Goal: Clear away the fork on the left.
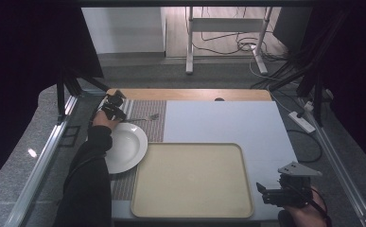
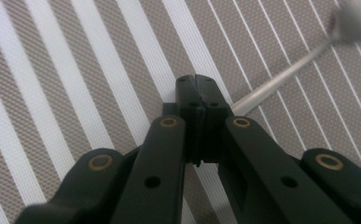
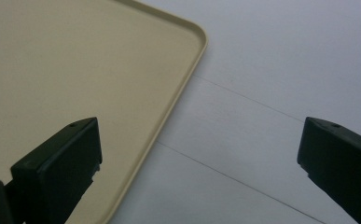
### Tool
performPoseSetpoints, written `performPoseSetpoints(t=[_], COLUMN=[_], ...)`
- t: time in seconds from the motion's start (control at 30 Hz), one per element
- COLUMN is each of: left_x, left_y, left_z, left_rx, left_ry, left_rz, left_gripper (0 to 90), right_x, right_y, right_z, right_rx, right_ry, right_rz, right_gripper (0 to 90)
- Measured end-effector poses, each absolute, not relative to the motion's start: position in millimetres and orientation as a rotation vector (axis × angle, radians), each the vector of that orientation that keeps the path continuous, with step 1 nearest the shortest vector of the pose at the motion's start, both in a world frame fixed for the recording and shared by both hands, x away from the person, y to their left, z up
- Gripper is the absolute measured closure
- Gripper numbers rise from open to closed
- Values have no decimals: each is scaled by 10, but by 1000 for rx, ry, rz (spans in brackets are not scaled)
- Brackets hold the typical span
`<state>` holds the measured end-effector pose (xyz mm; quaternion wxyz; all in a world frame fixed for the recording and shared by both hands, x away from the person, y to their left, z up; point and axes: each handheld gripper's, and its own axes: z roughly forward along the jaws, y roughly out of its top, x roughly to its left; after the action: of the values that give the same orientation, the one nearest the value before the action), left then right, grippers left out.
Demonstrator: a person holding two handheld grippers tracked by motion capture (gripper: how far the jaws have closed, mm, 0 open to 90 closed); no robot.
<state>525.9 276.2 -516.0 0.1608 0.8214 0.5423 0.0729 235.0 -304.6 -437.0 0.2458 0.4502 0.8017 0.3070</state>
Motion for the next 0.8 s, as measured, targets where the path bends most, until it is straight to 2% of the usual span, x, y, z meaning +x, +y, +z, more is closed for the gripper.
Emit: performPoseSetpoints(t=[0.23, 0.47, 0.5, 0.57, 0.63, 0.8], left_x=[5168, 5164, 5166, 5170, 5174, 5182], left_y=[2842, 2854, 2850, 2854, 2853, 2780], left_z=[-5157, -5155, -5126, -5106, -5060, -4981], left_rx=[2383, 2394, 2393, 2377, 2351, 2324], left_ry=[1449, 1425, 1428, 1433, 1424, 1346], left_rz=[73, 65, 109, 116, 125, 135], left_gripper=[885, 884, 845, 827, 772, 607], right_x=[2358, 2366, 2364, 2364, 2365, 2365], right_y=[-3027, -3025, -3028, -3029, -3029, -3029], right_z=[-4370, -4373, -4371, -4372, -4373, -4373], right_rx=[1222, 1221, 1223, 1226, 1226, 1225], right_ry=[2197, 2197, 2195, 2195, 2195, 2196], right_rz=[821, 821, 821, 825, 825, 825], right_gripper=[3, 3, 3, 3, 3, 3])
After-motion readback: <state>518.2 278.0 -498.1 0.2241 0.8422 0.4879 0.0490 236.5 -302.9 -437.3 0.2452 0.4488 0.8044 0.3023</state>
